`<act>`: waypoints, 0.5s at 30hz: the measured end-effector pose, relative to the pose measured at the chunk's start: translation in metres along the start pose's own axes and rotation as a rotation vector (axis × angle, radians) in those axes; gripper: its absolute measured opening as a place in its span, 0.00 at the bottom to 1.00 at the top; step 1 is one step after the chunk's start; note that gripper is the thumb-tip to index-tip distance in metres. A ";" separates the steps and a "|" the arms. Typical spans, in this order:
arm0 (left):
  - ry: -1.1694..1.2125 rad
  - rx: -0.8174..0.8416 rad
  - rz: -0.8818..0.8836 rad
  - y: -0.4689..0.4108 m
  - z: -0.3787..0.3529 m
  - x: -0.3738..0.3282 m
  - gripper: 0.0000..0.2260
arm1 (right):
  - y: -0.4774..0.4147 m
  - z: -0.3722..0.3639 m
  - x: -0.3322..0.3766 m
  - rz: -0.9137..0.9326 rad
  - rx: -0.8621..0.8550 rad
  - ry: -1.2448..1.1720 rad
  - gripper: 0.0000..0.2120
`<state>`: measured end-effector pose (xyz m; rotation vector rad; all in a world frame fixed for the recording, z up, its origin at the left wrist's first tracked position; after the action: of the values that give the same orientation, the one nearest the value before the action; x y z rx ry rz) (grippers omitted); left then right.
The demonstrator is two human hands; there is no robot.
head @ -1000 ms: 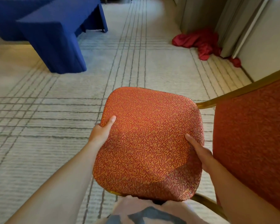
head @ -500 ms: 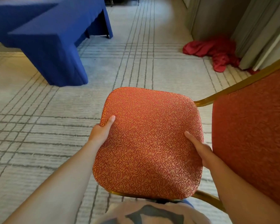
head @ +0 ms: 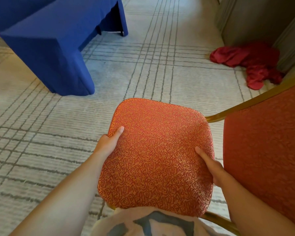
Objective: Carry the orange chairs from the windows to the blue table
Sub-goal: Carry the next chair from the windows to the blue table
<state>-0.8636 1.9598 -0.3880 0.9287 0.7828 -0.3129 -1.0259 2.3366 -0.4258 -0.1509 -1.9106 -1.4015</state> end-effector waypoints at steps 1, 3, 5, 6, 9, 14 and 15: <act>-0.001 0.008 -0.001 -0.022 0.002 -0.013 0.49 | -0.017 -0.004 0.018 0.003 -0.006 -0.001 0.48; 0.010 0.031 0.001 -0.068 0.006 -0.039 0.46 | -0.050 -0.011 0.055 0.015 -0.014 -0.007 0.49; 0.022 0.044 -0.015 -0.114 0.015 -0.074 0.42 | -0.082 -0.020 0.098 0.031 -0.028 -0.010 0.52; 0.021 0.043 -0.028 -0.136 0.021 -0.094 0.41 | -0.097 -0.024 0.121 0.040 -0.037 -0.008 0.52; 0.023 0.032 -0.087 -0.198 0.041 -0.162 0.39 | -0.138 -0.040 0.196 0.076 -0.060 -0.008 0.48; -0.016 0.002 -0.196 -0.290 0.069 -0.269 0.39 | -0.202 -0.060 0.308 0.160 -0.089 -0.029 0.44; -0.021 0.000 -0.202 -0.304 0.072 -0.283 0.37 | -0.211 -0.061 0.323 0.168 -0.099 -0.027 0.45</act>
<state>-1.1939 1.7026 -0.3404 0.8461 0.8593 -0.4984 -1.3307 2.0973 -0.3803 -0.3712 -1.8063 -1.3865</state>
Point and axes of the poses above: each hand's wrist, its own y-axis away from the middle knuckle, its own z-axis out of the back of the hand, x = y × z, the point moved 7 cm from there along -y, towards the middle knuckle, and after that the axes turned 15 degrees about x, right-handed, at the moved point
